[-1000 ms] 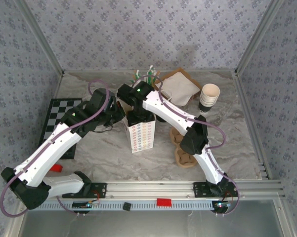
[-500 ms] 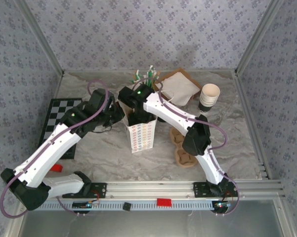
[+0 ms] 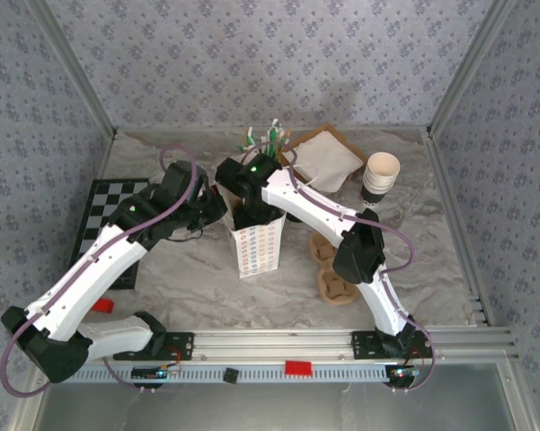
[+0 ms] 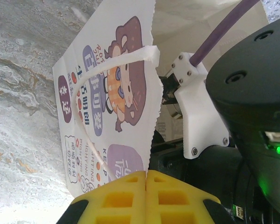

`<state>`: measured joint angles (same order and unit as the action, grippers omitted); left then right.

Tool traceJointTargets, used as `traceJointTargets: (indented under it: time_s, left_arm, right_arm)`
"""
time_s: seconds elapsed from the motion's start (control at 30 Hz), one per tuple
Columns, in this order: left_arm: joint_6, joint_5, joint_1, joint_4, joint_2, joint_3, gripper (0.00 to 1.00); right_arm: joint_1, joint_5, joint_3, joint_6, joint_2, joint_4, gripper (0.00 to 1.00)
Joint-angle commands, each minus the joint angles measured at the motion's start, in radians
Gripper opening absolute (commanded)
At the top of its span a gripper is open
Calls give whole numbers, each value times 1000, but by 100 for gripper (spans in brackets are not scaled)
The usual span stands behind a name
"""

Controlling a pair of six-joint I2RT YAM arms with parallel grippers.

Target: Pack the takeout coffee

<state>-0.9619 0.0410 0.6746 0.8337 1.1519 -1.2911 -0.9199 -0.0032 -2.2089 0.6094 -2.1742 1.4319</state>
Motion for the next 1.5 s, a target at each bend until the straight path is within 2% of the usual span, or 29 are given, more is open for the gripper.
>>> traceJointTargets:
  time_s: [0.0,0.33,0.5,0.93,1.47]
  left_arm:
    - [15,-18,-2,13,4,-13,0]
    - [15,-5,-3,20,7,-11,0]
    - [30,-15,-5,25,11,-21,12]
    - [41,-41,-8,8,25,-25,10]
    - [32,-36,-11,11,20,-20,11]
  right_arm:
    - [-13,-33,20,-4,-12,-41,55]
    - [-5,-38,80,-5,-8,-97,55]
    - [7,-68,118,-6,8,-133,55]
    - [-10,-85,48,-9,-22,-117,55]
    - [3,-92,152,-16,-20,-179,55]
